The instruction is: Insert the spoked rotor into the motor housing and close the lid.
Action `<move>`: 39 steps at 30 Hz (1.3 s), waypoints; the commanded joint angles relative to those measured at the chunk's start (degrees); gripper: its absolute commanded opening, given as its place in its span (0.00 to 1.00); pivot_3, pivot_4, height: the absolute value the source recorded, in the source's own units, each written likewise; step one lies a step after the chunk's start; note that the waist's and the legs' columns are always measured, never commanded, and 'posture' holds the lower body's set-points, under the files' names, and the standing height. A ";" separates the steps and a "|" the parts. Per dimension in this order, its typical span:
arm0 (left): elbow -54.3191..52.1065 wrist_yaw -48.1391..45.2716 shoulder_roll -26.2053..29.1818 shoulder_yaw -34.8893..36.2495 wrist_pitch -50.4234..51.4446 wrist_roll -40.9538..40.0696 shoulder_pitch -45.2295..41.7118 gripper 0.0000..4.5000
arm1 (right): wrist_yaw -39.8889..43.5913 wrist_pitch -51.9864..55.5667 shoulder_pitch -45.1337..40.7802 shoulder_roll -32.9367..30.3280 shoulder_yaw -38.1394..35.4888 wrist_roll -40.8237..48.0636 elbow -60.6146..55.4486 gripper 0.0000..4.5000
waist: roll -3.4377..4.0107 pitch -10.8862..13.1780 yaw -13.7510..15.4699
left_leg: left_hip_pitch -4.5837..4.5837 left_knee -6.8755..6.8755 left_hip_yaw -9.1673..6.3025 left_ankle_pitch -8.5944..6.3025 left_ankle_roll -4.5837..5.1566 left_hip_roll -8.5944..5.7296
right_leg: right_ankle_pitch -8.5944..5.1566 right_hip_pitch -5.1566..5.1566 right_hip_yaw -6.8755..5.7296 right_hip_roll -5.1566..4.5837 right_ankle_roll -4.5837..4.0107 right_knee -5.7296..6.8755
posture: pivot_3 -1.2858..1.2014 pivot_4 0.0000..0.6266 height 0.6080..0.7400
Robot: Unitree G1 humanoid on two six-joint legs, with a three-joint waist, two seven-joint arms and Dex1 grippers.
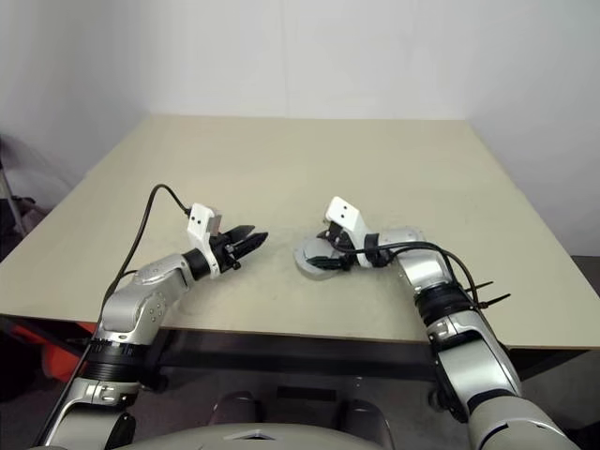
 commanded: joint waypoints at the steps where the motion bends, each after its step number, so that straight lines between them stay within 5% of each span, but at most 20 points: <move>1: -2.24 0.03 0.04 0.85 -0.11 -0.83 -0.48 0.53 | 1.67 3.37 3.01 -3.08 1.15 -2.36 1.87 0.67 | -0.01 0.00 0.01 | 0.00 0.00 0.01 -0.03 0.04 0.00 | -0.02 0.01 0.12 -0.02 0.03 0.00 | 0.52 0.00 1.00; 14: 0.34 1.56 -6.81 1.80 6.40 -6.98 -4.39 0.53 | 0.99 3.57 2.64 -2.44 1.19 -3.09 2.11 0.67 | -0.11 -0.16 0.21 | -0.26 -0.22 0.20 -0.26 0.04 -0.26 | -0.15 -0.68 1.21 -0.01 0.20 1.03 | 0.52 0.00 1.00; 17: 2.83 1.36 -8.89 2.34 8.35 -8.73 -6.00 0.39 | 0.44 3.36 2.37 -2.12 1.19 -3.11 2.28 0.67 | -0.11 -0.16 0.12 | -0.25 -0.17 0.19 -0.25 0.04 -0.32 | -0.15 -0.67 1.31 -0.01 0.21 1.01 | 0.52 0.00 1.00; 22: 5.26 0.09 -9.99 1.92 10.73 -10.18 -7.06 0.00 | -0.02 3.20 2.18 -1.88 1.20 -3.17 2.34 0.67 | -0.11 -0.16 -0.03 | -0.27 -0.19 0.18 -0.25 0.04 -0.30 | -0.16 -0.73 1.31 0.00 0.22 0.99 | 0.52 0.00 1.00; 39: 16.23 3.25 -9.76 -1.90 17.25 -4.47 -11.17 0.00 | -1.89 2.66 1.82 -1.36 0.39 -3.02 2.21 0.67 | -0.11 -0.11 -1.08 | -0.33 -0.19 0.15 -0.27 0.06 -0.34 | -0.26 -0.77 1.23 -0.01 0.40 0.73 | 0.52 0.00 1.00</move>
